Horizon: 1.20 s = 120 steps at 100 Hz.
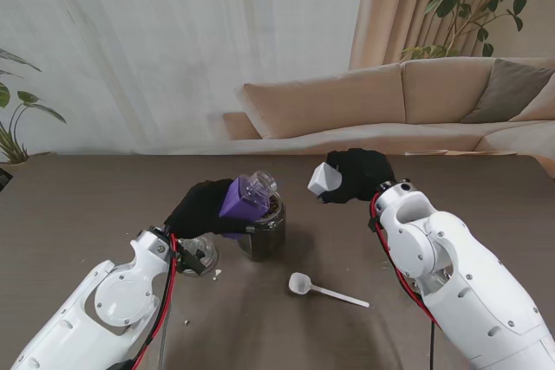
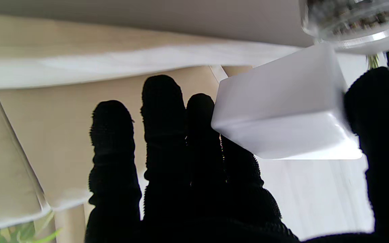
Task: Portion coffee beans from the glass jar into the coffee jar
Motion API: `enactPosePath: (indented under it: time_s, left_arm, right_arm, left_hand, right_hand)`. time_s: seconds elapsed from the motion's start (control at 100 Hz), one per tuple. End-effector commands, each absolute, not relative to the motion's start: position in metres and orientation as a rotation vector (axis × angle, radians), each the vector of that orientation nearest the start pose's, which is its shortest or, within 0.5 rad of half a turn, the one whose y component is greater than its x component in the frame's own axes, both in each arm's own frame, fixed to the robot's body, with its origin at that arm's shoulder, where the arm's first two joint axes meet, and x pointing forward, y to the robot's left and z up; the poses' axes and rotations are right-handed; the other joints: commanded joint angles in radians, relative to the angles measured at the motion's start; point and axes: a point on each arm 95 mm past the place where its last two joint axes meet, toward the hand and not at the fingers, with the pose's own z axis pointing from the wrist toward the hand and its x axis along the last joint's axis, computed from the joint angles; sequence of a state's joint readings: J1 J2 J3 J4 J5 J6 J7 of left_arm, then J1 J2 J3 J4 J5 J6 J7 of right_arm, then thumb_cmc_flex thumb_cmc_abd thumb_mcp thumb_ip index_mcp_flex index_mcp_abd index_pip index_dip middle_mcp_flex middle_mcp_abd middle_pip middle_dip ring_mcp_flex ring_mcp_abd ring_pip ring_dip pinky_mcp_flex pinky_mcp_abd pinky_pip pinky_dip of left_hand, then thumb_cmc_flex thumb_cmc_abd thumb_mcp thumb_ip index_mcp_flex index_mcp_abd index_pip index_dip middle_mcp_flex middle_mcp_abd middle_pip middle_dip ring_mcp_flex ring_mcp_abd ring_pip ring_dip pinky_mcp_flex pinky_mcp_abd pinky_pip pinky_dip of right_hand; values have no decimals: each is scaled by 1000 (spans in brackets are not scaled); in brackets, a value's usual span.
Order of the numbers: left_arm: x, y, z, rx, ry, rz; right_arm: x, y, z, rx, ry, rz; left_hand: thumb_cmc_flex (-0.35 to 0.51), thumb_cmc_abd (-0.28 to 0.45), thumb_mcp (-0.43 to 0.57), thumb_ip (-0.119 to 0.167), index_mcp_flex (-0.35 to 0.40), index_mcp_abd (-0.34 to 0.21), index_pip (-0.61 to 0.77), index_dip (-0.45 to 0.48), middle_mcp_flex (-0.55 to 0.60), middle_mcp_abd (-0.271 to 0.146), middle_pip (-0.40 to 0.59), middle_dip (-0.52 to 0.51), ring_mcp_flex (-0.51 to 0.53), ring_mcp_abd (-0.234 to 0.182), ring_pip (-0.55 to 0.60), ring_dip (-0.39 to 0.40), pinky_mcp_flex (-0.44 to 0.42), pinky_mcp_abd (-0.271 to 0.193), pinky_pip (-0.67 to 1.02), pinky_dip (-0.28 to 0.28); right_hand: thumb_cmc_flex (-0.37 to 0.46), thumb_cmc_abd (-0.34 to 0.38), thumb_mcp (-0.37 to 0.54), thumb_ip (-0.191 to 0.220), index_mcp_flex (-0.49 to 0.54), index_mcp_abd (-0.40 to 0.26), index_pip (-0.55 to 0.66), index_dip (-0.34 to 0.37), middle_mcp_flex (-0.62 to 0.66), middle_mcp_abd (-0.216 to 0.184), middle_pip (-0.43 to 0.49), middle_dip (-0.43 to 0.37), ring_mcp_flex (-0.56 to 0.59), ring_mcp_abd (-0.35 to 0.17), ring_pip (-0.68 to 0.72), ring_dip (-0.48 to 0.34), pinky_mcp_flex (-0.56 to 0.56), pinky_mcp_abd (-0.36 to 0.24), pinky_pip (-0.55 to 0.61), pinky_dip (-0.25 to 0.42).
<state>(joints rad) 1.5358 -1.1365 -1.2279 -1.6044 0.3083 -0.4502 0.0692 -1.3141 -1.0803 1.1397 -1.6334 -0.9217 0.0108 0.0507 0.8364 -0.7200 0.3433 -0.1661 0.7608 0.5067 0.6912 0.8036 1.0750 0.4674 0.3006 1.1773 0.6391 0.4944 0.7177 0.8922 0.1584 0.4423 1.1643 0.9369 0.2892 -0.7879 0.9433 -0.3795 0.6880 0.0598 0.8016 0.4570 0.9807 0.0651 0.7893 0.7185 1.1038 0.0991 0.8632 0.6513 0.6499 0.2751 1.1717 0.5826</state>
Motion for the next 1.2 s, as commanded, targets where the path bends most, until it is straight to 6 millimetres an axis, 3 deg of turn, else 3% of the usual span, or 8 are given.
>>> enactPosePath:
  time_s: [0.0,0.47,0.85,0.99,1.1,1.14,1.19]
  left_arm:
    - [397,-27,-274,-1406,1097,-2427]
    - [390,-17,-278,-1399,1050,-2418]
    - [387,-16,-281,-1410,1033,-2409]
    - [387,-17,-281,-1414,1033,-2407]
    - [387,-17,-281,-1416,1033,-2406]
    - [387,-17,-281,-1416,1033,-2406]
    - [387,-17,-281,-1417,1034,-2406]
  right_arm:
    - [465,17,-250,1093,1495,1532]
    - [483,7,-312,1033,1659,1356]
    - [496,5,-349,1013,1746,1255]
    - [499,4,-356,1017,1773,1221]
    - [500,5,-360,1024,1784,1206]
    - [500,6,-361,1022,1790,1199]
    - [501,6,-362,1019,1798,1190]
  left_hand:
    - [176,235,424,54,128,-78,207,66,3,-65,7,3,-1,20,67,19,-15,-148,-15,-23]
    - [176,236,422,54,130,-78,205,64,4,-65,8,2,-1,23,66,19,-15,-144,-16,-23]
    - [178,236,422,54,130,-76,203,63,5,-62,7,0,1,23,66,19,-16,-142,-17,-23]
    - [178,236,421,54,130,-76,202,64,5,-62,8,0,0,24,66,19,-16,-142,-17,-22]
    - [178,236,421,54,130,-77,203,65,4,-62,7,0,-1,23,66,19,-16,-142,-18,-22]
    - [178,236,420,54,130,-76,202,65,5,-63,8,0,-1,23,66,19,-16,-142,-18,-22]
    - [177,236,420,54,129,-77,202,65,4,-63,8,0,-1,22,66,19,-16,-142,-17,-22]
  right_hand:
    - [187,124,222,68,138,-244,326,-12,6,-54,10,27,27,-20,0,2,-80,3,36,-15]
    - [177,91,244,67,88,-249,272,-72,-31,-60,18,24,11,-38,-7,-3,-89,-12,37,-21]
    - [138,111,250,71,-10,-212,195,-124,-162,-39,33,-4,-70,-29,-38,-20,-129,-20,21,-34]
    - [112,143,218,108,-50,-192,117,-100,-224,-30,53,-32,-109,-25,-37,-27,-150,-25,15,-39]
    - [73,142,208,178,-55,-175,64,-43,-265,-22,65,-40,-139,-18,-30,-31,-169,-25,11,-37]
    - [53,147,202,222,-59,-173,39,7,-274,-22,67,-44,-145,-18,-28,-35,-172,-25,11,-35]
    - [39,141,190,221,-73,-170,28,20,-287,-19,65,-45,-151,-18,-28,-36,-175,-27,9,-35]
